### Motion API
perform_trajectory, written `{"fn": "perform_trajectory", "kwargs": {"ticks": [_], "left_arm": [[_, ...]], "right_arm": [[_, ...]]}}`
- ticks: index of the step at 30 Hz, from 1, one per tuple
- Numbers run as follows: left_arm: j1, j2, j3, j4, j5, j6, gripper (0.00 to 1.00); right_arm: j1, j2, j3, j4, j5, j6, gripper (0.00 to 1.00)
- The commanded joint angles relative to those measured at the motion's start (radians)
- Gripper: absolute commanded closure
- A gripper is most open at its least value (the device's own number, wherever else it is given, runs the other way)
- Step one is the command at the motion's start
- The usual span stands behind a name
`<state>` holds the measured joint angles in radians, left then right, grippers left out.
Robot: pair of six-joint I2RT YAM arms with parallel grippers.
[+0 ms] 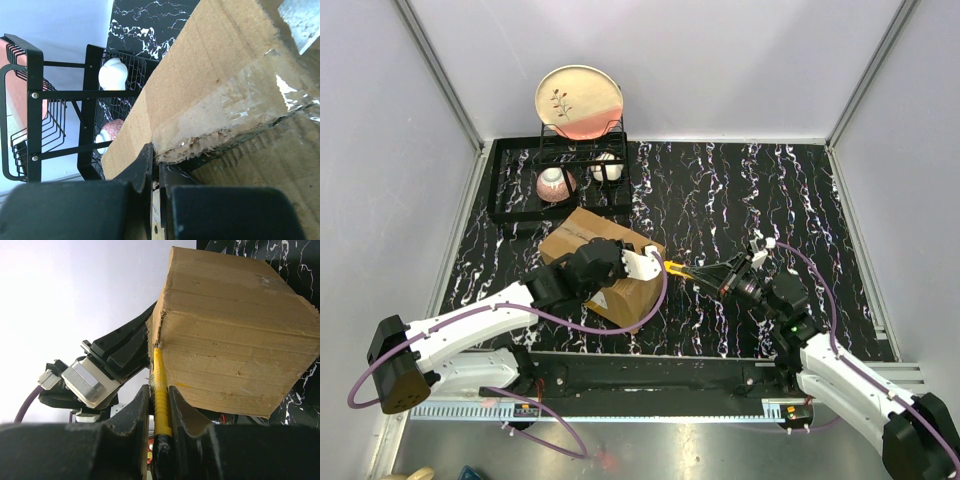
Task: Unpack the express box
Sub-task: Cut the express box at the center of the board.
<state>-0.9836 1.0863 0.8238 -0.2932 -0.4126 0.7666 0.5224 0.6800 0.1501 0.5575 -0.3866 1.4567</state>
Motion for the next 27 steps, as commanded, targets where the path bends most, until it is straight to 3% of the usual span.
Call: {"fn": "perform_trajectory", "kwargs": {"ticks": [1, 27], "left_arm": [[-0.001, -0.031, -0.003, 0.042, 0.008, -0.029, 1.00], [-0.003, -0.029, -0.009, 0.042, 0.012, -0.027, 1.00]], "right_arm": [[-0.010, 0.007, 0.011, 0.045, -0.023, 0.005, 1.00], [-0.015, 0.029, -0.003, 0.136, -0.021, 0.010, 1.00]]}}
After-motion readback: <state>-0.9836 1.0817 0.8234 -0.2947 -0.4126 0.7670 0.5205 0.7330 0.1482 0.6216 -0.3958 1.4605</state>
